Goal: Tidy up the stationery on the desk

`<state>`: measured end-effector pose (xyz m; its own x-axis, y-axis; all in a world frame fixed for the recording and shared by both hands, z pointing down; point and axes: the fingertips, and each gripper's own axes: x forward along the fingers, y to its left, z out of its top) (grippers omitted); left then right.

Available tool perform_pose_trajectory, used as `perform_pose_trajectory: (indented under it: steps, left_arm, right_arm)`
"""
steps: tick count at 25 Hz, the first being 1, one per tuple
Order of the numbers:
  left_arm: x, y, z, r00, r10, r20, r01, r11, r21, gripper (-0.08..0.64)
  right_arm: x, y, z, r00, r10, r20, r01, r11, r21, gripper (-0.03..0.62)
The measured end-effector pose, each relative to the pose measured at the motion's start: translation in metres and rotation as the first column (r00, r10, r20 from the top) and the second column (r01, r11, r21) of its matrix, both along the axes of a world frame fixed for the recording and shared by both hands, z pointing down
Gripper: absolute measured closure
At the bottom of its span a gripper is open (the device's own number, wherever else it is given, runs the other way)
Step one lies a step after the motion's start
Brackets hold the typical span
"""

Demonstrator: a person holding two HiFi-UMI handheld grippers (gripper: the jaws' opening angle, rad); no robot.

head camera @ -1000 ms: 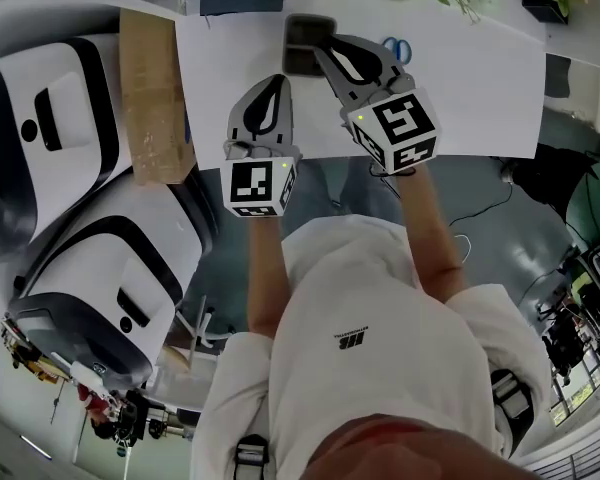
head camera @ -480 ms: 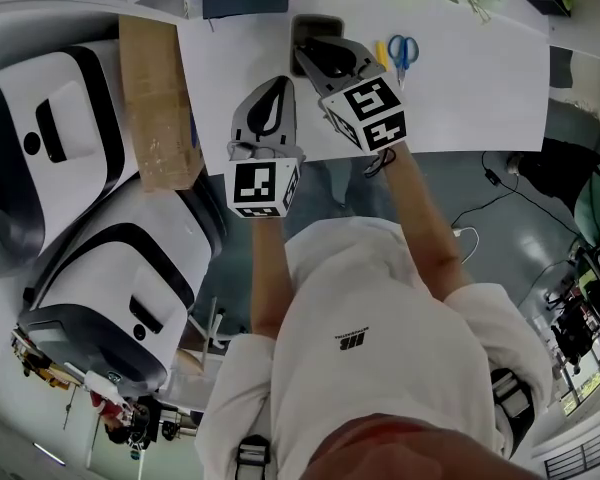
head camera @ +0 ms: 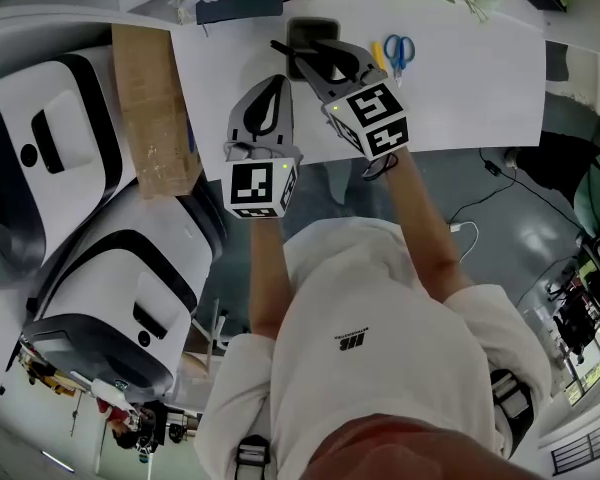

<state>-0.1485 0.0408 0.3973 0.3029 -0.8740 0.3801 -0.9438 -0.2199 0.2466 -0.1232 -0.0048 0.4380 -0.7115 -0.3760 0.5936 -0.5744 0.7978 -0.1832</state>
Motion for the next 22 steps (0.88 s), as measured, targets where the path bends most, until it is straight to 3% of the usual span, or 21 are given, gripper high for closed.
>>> perform_pose_trajectory:
  steps: [11,22]
  left_arm:
    - [0.035,-0.014,0.004,0.996,0.095,0.004,-0.095,0.996,-0.001,0.560]
    - [0.087,-0.038,0.017,0.991,0.133,0.032,-0.132,0.991,-0.029,0.560]
  right_arm:
    - [0.062,-0.010,-0.002,0.990,0.142,-0.021,-0.142,0.990,0.010,0.508]
    - [0.123,-0.029,0.031,0.981,0.173,-0.083,-0.177,0.984,-0.031,0.509]
